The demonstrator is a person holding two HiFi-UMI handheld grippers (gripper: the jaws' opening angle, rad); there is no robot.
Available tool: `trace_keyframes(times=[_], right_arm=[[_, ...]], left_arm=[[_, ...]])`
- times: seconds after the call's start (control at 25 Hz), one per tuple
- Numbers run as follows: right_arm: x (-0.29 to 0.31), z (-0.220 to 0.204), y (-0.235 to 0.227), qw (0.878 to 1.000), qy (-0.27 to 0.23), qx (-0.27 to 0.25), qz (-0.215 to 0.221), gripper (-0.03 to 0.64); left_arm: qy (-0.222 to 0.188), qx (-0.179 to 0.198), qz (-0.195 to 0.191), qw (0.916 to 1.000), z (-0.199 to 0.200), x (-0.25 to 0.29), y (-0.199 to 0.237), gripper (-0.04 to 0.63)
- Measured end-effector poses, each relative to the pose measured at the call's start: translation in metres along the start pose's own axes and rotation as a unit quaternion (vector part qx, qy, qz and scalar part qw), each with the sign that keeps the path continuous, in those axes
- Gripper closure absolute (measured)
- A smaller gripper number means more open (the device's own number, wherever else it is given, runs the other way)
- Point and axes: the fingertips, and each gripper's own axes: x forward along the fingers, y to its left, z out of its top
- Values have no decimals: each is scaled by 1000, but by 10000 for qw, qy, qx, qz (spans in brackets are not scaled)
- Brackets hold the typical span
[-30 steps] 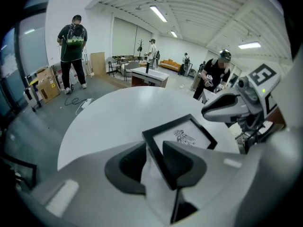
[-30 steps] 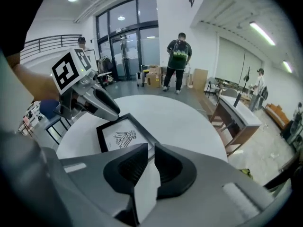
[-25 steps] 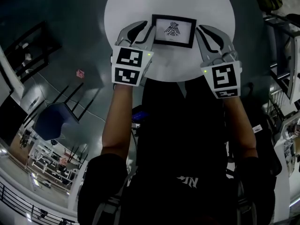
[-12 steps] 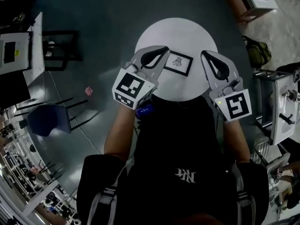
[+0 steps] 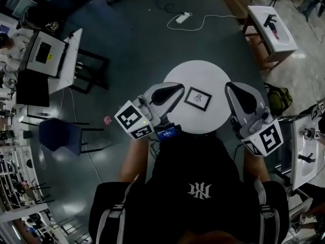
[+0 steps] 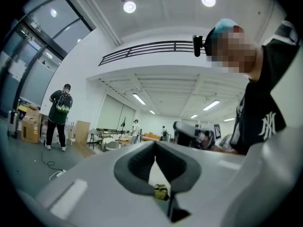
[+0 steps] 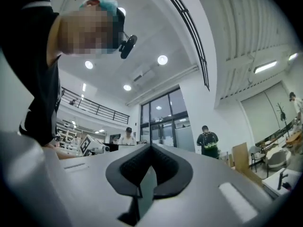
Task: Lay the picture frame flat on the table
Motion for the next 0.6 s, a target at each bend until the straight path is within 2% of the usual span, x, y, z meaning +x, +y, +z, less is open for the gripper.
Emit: trace_keyframes(times=[0.12, 0.24, 0.4, 0.6], right_arm=[[-4, 16, 15, 9990, -289, 130, 314, 617], [-6, 12, 23, 9982, -314, 245, 455, 617], [-14, -1, 43, 9977, -370, 465, 336, 617], [-18, 20, 97, 9993, -309, 226, -12, 617]], left_arm=[[-79, -24, -116, 9999, 15, -18, -13, 592], [-277, -148, -172, 9994, 26, -32, -19, 592], [-332, -9, -324, 9989, 31, -51, -31, 592], [-396, 338, -751, 9958, 46, -88, -42, 592]])
